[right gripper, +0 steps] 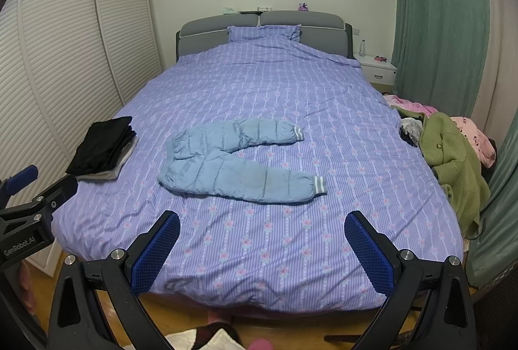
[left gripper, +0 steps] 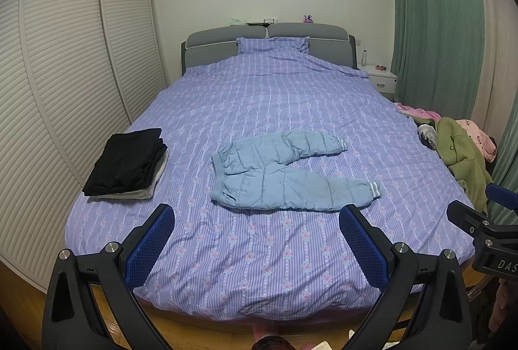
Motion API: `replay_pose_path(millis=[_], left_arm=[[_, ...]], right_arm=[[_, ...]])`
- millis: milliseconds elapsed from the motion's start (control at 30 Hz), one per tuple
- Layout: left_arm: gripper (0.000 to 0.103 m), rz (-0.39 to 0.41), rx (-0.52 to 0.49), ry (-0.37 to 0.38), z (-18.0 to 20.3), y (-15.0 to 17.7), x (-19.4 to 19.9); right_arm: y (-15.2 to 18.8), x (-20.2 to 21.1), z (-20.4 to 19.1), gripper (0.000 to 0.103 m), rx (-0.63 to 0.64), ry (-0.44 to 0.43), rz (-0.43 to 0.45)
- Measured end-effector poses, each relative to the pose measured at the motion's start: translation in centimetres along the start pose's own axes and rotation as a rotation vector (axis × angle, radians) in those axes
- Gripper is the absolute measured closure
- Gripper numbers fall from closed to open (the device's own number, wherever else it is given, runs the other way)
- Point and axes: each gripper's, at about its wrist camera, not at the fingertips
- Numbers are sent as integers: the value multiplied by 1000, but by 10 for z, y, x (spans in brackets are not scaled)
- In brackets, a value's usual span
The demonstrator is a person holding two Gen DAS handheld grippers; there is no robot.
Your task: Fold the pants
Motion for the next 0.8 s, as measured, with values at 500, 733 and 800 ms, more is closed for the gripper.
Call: replay_pose_path(millis=[500,733,800], left_arm=[[0,-11,1,-2,0,2,-9],[0,-26,1,-2,-6,1,-25],[0,-34,3,1,-8,-3,-33]], right_arm=[[-2,-10,-2,0,6,-8,-20],[-5,-22,-6,0,1,-11,-45],[-8,-29,-8,0,0,-12,-56]])
Point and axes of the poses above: each gripper's, at about its wrist camera, not at the fingertips, and x roughly against the way its jaws point, z to its right, y to its underside, and after that the axes turned 3 degrees about -y, right-handed
